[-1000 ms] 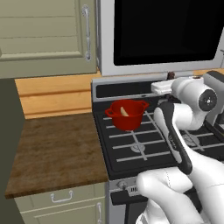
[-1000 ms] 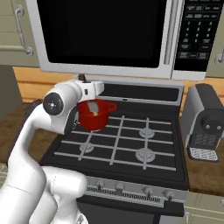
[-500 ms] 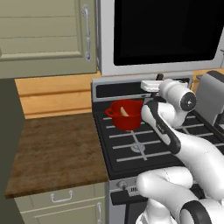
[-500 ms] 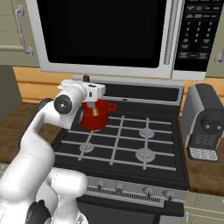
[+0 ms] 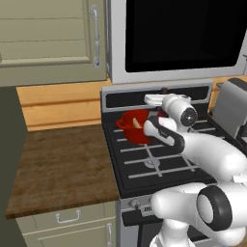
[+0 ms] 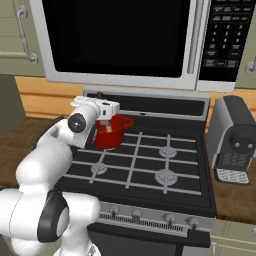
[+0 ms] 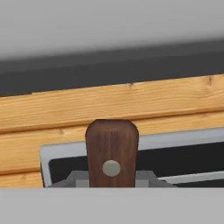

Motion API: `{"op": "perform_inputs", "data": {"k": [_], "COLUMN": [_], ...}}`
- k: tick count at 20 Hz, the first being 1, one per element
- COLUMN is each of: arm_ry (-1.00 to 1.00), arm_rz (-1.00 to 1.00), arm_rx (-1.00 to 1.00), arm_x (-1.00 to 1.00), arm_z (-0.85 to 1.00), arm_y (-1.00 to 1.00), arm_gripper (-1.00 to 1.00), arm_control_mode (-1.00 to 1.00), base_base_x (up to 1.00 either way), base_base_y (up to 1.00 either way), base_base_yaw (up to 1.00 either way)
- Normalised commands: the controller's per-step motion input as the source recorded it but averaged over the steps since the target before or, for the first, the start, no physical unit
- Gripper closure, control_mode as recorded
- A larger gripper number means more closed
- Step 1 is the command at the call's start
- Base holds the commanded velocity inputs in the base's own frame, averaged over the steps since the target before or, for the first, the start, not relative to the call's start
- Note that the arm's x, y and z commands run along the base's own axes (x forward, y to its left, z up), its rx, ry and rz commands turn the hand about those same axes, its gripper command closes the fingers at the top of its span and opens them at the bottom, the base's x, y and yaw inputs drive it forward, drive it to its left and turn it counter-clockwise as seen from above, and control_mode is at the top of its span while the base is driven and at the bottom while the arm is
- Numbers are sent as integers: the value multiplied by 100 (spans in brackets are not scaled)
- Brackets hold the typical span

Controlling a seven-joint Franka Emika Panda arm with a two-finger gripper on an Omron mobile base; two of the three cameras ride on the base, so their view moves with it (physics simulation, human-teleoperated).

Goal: Put the sweet potato and tomato in the pot. Retrieve the spatula and lightly stir the vegetables in the pot.

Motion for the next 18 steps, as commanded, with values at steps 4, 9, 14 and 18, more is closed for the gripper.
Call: {"op": "perform_inputs", "data": {"k": [4,9,14,18], "arm_ry": [0,0,0,7], "arm_rz": [0,0,0,0], "arm_rx": [0,0,0,0], "arm_x": [54,62,56,47], "arm_z": [-11,-23,-25,-33], "arm_y": [7,10,14,13], "arm_gripper": [100,100,100,100], "arm_control_mode": [-100,-100,-100,-100], "base_base_x": [0,0,0,0], "base_base_y": [0,0,0,0], "base_base_yaw": [0,0,0,0]}}
